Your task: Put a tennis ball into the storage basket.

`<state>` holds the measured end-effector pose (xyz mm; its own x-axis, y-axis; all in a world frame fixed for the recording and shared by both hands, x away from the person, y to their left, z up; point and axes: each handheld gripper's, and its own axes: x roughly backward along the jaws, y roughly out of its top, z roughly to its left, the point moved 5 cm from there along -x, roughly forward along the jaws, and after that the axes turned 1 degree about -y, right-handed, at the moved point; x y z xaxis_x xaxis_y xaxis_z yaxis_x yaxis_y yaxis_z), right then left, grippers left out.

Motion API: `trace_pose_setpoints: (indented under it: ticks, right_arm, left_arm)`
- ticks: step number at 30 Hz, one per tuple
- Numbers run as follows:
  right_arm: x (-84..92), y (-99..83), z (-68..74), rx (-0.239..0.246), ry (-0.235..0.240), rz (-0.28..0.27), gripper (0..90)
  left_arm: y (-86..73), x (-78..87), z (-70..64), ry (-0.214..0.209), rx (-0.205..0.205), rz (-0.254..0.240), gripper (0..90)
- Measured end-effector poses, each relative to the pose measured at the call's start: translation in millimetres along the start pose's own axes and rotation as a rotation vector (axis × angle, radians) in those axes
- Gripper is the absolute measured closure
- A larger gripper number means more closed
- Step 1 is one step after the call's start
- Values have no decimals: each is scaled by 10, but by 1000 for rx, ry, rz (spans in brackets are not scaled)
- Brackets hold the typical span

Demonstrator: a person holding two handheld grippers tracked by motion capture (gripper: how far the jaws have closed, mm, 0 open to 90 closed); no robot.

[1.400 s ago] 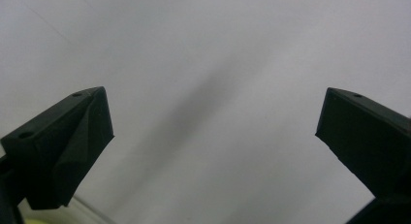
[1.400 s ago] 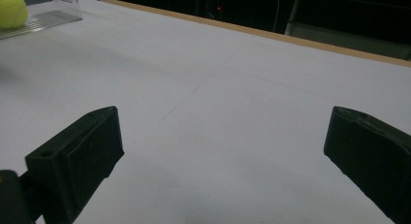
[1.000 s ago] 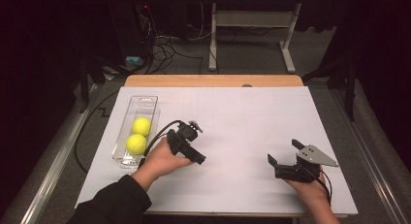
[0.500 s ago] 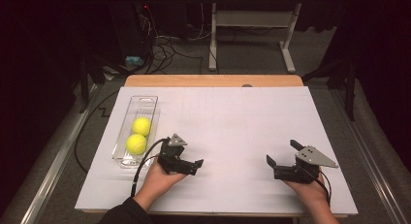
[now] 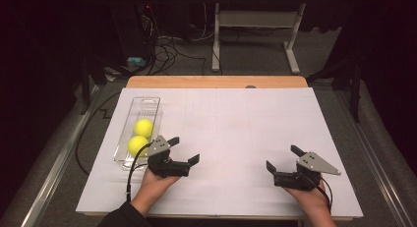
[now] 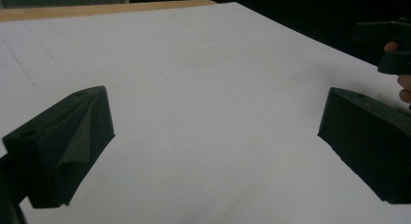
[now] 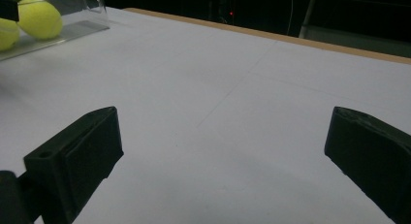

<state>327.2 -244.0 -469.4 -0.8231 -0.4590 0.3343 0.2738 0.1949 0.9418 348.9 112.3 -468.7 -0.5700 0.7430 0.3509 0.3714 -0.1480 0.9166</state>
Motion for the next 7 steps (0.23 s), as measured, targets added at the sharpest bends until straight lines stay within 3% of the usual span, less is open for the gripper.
trace_pose_setpoints:
  ticks: [7]
  right_arm:
    - [155, 26, -62, -23, -15, -39, 0]
  left_arm:
    - [19, 52, -1, 15, -10, -35, 4]
